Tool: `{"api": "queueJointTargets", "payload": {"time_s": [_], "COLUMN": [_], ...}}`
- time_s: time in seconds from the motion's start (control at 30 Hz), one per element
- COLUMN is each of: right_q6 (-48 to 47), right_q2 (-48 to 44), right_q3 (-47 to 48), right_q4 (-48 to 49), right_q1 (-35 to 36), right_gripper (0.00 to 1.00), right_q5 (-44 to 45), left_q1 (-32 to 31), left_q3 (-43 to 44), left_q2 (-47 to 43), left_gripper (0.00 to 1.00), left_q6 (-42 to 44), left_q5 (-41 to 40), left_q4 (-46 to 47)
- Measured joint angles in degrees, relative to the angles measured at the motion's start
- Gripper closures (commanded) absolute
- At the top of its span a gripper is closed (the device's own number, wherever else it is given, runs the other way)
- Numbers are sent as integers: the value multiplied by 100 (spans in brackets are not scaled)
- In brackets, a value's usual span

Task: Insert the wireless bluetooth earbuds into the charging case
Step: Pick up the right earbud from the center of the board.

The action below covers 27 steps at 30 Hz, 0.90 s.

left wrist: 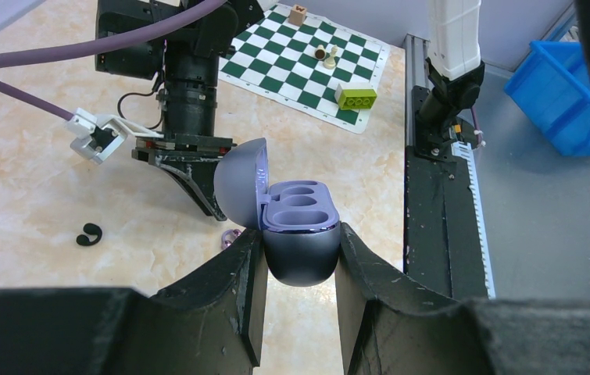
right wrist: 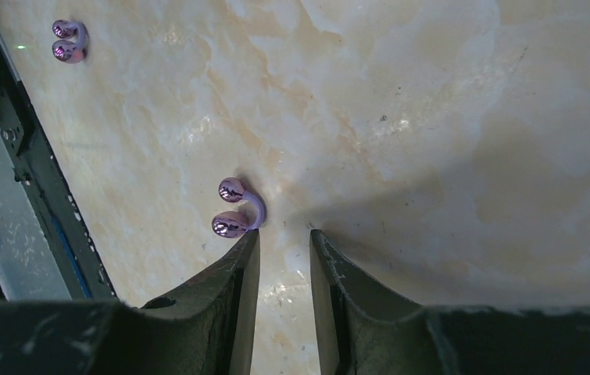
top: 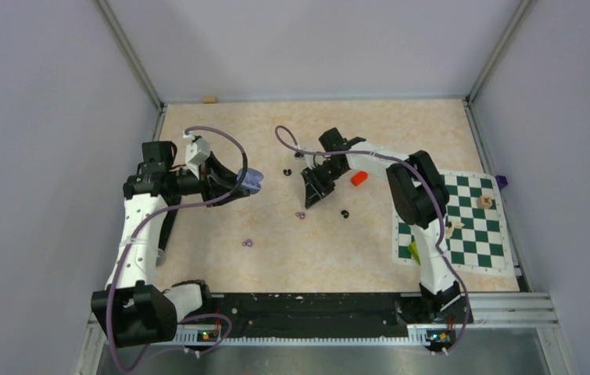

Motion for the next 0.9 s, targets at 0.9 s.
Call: {"api": "queueJointTargets", "payload": {"time_s": [0.9], "right_q6": [-208], "right_q2": [20], "right_q3": [0], "right_q4": [-72], "right_q1": [247], "right_gripper": [72], "right_q5": [-31], "left_q1": [0], "left_q3": [0], "left_q2": [-2], "left_gripper": [100], "left_q6": [0], "left_q5": [0], "left_q4": [0]}}
